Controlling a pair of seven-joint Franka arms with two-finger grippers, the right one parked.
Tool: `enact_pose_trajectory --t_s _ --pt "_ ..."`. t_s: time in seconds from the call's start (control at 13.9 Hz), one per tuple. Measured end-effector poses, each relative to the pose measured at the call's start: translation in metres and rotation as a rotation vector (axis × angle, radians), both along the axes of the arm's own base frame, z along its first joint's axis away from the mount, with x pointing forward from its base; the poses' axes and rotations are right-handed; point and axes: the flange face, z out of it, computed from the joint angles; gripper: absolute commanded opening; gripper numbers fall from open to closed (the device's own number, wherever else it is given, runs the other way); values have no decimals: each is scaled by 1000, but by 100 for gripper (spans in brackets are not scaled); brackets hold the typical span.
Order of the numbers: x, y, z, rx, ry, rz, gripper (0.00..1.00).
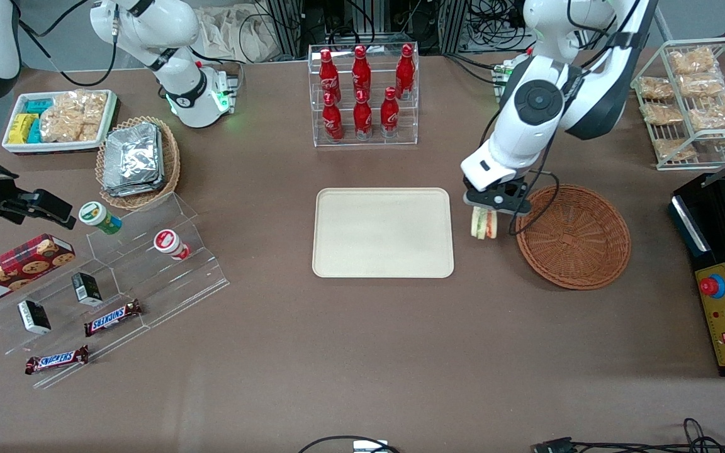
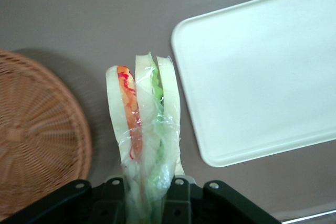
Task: Place sandwich from basket to tray
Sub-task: 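Carry the sandwich over the cream tray and lower it onto it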
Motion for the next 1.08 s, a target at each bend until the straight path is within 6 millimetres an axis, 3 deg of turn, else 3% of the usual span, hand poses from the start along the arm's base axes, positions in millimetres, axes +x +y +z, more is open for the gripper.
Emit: enact_pose_trajectory --t_s 0.29,0.72,1.08 --pt "6 -29 -27 -52 23 -34 0" --pt "-14 -78 -76 6 12 32 0" --pt "-18 -112 -124 62 17 75 0"
